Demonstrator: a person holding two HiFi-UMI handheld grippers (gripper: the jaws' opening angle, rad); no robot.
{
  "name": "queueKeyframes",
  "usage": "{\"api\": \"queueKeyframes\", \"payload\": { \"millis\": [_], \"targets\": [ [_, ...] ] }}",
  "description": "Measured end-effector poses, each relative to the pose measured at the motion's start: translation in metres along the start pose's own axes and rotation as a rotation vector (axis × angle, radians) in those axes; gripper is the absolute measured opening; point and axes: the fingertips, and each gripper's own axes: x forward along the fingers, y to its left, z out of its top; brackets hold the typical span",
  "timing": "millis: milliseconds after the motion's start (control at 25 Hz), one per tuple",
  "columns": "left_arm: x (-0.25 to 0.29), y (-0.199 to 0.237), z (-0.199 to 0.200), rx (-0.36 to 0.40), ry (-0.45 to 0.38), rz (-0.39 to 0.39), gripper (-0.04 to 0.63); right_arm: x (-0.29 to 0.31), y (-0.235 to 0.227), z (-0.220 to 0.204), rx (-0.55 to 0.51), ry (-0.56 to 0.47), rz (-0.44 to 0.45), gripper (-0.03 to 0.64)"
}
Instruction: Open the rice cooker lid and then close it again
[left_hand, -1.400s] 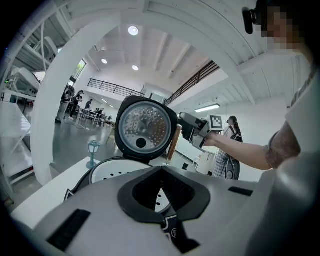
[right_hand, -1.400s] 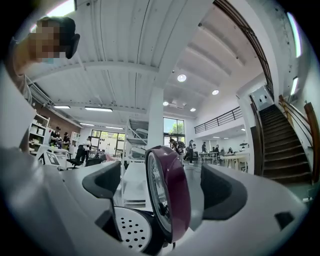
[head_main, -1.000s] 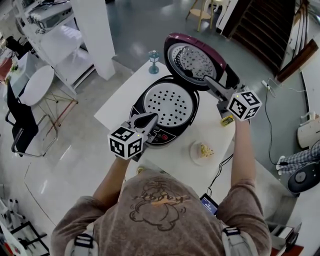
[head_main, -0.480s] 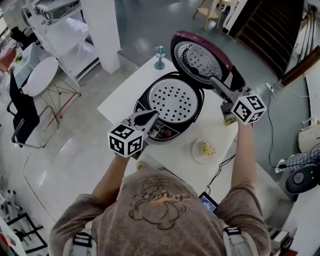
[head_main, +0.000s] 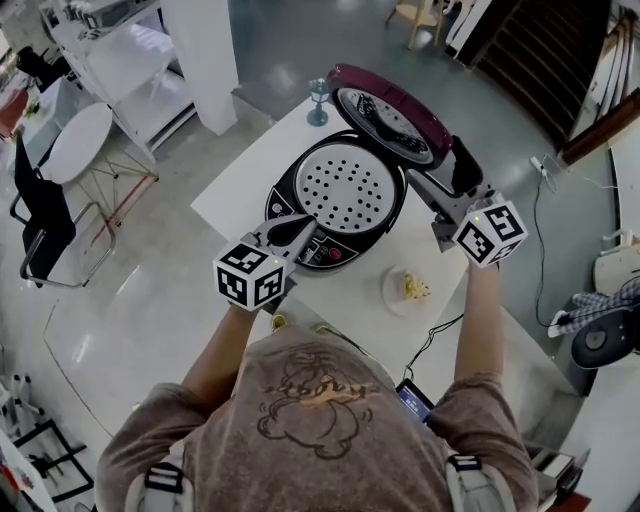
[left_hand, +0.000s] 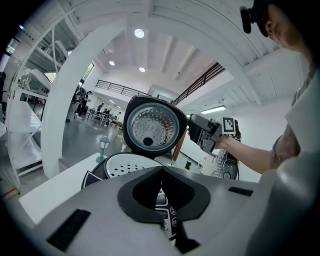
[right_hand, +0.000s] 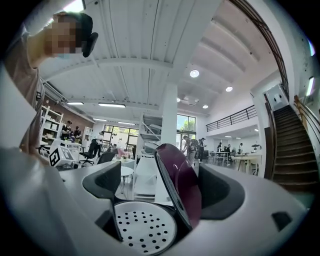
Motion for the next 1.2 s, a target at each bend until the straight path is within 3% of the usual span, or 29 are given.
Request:
{"api": "queueKeyframes", "payload": {
  "millis": [560,1200],
  "targets": [
    [-0.005,-0.002,0.005,0.005,-0.006,-0.005,0.021,-0.012,0.046,-0.016,0.010,-0.004,0.038,0.488],
    [-0.011,0.005,0.009,0.006,-0.016,0.019,0.021,-0.026,0.096,-0.055,0.042,0.049,0.077,0.423]
  ]
}}
